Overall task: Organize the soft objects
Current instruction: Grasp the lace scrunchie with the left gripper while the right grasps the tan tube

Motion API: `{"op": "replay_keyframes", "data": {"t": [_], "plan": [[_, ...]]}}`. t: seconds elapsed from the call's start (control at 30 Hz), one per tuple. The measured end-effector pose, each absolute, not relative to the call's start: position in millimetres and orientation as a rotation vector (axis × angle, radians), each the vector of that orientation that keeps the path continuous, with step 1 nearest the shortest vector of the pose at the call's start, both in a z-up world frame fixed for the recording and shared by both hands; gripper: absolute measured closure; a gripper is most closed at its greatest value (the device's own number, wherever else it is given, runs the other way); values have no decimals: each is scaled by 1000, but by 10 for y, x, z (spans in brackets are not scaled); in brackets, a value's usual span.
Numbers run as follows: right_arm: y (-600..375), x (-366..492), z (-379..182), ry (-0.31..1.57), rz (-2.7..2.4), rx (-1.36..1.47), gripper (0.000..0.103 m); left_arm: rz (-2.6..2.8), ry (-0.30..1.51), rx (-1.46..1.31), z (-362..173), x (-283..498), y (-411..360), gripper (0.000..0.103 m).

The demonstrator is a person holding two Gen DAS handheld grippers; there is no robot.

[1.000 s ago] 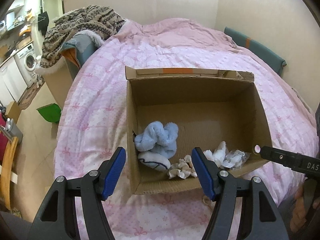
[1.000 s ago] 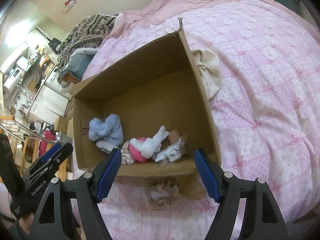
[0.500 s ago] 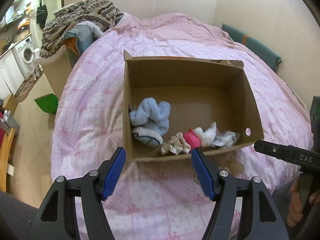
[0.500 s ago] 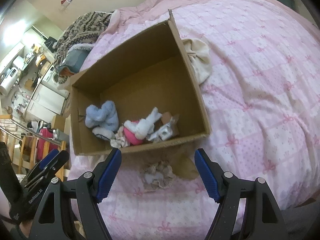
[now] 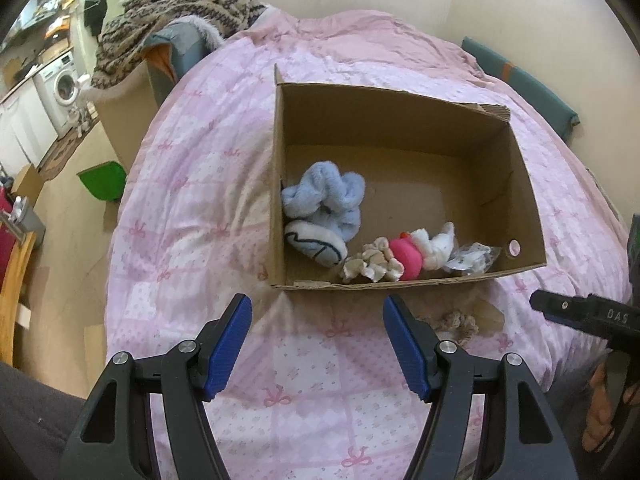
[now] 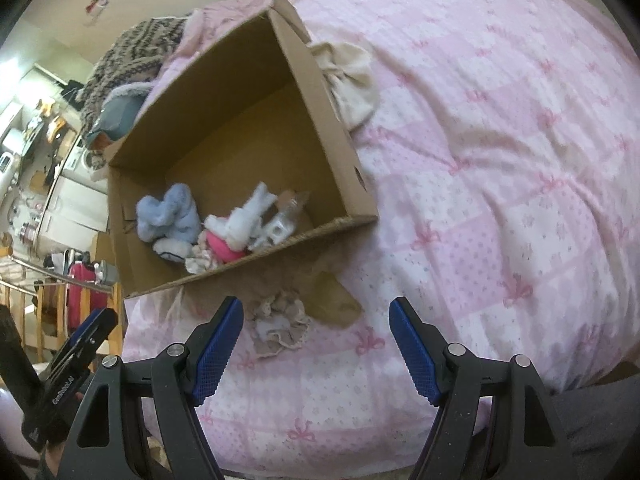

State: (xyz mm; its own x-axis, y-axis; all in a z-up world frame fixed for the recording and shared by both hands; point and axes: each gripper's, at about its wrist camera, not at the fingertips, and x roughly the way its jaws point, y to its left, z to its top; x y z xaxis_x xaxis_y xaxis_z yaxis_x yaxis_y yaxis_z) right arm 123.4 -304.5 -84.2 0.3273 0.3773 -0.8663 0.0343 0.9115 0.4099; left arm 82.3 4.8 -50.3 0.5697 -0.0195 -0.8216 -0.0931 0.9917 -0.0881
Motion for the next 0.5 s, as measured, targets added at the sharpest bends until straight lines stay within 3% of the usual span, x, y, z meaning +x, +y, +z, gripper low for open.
{"op": "replay_keyframes", "data": {"t": [0.37,0.5], "plan": [[-2838,1349,-1245,1392,247,385,24,30,980,-148,-535,857,44,38],[-2718,1421,-1249,1370,193,303,24,24,985,-145,-542,855,38,38]]}}
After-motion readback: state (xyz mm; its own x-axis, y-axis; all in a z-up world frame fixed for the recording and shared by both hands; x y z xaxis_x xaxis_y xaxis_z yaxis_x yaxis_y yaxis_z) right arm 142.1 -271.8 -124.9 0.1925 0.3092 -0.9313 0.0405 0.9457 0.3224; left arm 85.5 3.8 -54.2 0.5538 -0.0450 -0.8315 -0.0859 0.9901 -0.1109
